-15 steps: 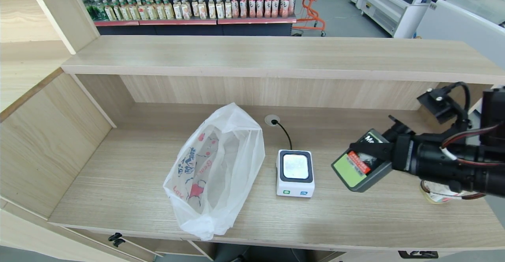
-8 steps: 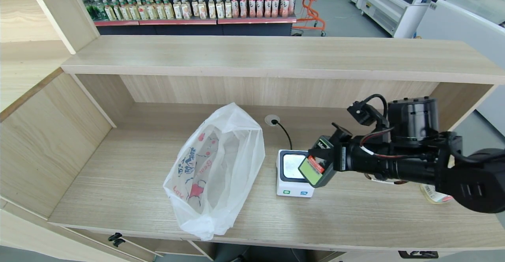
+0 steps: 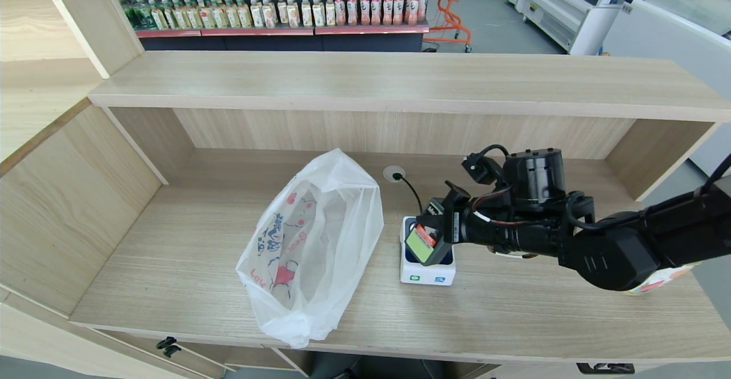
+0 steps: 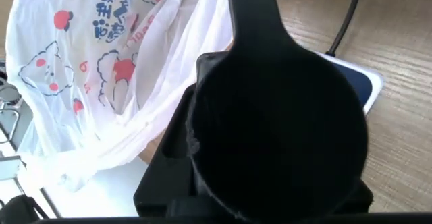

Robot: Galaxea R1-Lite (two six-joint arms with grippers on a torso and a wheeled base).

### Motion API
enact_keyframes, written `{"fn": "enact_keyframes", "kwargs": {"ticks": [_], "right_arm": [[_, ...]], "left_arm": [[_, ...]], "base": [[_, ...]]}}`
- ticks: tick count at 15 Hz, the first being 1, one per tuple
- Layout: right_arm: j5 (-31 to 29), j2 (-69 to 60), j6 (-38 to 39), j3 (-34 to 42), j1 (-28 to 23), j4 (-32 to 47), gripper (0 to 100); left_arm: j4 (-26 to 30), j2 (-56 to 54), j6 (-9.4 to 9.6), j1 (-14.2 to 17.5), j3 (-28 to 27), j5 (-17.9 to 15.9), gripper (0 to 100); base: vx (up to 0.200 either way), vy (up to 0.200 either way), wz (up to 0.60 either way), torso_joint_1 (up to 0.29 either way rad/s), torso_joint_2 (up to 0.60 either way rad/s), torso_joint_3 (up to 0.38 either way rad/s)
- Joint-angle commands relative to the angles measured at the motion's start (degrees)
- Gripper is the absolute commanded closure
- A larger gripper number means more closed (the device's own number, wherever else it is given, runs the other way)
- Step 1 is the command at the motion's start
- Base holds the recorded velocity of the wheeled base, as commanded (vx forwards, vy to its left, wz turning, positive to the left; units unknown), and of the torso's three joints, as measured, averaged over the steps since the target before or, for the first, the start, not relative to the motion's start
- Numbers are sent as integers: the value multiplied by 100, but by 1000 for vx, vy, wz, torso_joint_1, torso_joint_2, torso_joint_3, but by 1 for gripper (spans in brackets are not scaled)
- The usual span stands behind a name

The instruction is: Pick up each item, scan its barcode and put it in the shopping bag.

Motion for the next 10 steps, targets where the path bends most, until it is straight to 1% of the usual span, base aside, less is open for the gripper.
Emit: {"fn": "enact_keyframes", "kwargs": {"ticks": [1, 8, 10], "right_arm": [[1, 172, -6, -77, 21, -8, 100], [-26, 251, -85, -33, -67, -8, 100], [18, 40, 3, -139, -67, -8, 100]], "left_arm": [[1, -2, -1, -4, 0, 8, 0], [1, -2, -1, -4, 0, 0, 0], [1, -2, -1, 5, 0, 0, 0]], "base": [[0, 0, 0, 0, 0, 0], [0, 0, 0, 0, 0, 0], [0, 0, 0, 0, 0, 0]]}}
